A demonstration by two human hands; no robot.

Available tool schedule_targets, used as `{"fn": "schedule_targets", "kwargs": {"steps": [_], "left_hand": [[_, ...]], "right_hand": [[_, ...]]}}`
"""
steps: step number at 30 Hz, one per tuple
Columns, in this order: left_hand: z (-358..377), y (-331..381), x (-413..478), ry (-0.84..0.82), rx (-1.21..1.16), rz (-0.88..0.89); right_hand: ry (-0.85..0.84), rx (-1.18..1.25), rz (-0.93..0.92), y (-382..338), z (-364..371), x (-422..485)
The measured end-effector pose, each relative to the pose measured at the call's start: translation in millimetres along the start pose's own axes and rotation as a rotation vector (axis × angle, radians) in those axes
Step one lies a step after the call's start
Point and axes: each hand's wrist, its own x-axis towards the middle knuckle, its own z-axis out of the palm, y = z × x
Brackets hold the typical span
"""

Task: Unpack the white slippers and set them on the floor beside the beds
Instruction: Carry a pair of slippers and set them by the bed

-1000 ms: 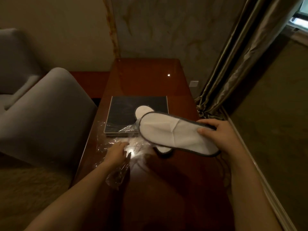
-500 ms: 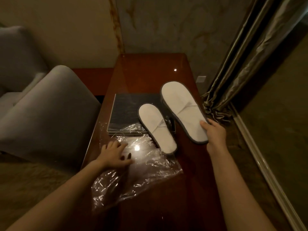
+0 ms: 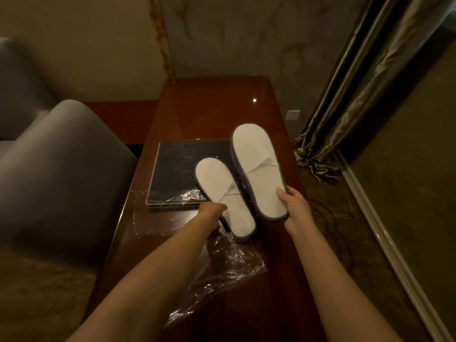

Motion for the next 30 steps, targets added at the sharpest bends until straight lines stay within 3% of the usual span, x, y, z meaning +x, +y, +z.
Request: {"fn": "schedule_targets", "kwargs": {"steps": [7,10,21,30], "left_hand": [[15,-1,2,0.072,-0.171,0.056],[15,7,-10,0.002,-0.351,0.114],[-20,46,-67,0.02,-0.537,0.291],[-107,16,-115,0.169,-0.707,0.424]], "right_hand": [[0.008,-0.075,0.039,15,-7,0],[-0.009,-0.057,0.031,10,-3,-4],[-0.108,0.015,-0.139,-29,33,-30],[-0.479,-0.245,-0.283,-11,101,-88]]}}
